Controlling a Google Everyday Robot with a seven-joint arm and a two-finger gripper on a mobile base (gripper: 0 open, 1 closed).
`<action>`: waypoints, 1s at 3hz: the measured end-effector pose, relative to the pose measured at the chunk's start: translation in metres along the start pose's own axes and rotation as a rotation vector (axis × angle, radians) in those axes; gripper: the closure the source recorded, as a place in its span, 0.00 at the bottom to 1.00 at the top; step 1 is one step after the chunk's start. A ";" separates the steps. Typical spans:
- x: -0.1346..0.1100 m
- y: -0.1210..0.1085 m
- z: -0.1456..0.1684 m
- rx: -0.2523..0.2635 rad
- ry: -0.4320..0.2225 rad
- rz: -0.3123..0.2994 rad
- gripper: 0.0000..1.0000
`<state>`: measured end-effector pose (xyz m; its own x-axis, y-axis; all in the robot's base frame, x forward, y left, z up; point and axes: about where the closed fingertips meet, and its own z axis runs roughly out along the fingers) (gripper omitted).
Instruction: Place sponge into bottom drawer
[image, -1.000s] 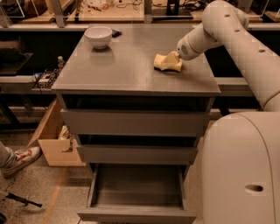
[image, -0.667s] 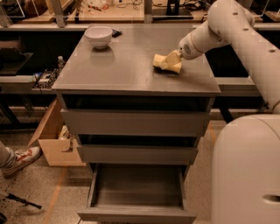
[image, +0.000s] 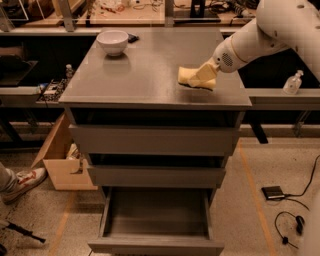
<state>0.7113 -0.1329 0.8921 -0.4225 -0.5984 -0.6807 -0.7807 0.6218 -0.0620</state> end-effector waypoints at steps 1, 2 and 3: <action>0.029 0.040 -0.021 -0.057 0.057 -0.012 1.00; 0.056 0.084 -0.032 -0.153 0.147 -0.039 1.00; 0.076 0.105 -0.024 -0.159 0.241 -0.056 1.00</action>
Offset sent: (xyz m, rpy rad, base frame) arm -0.1479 -0.0015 -0.0267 -0.0941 0.2483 0.1874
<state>0.5862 -0.1258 0.8517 -0.4590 -0.7440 -0.4855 -0.8601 0.5090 0.0333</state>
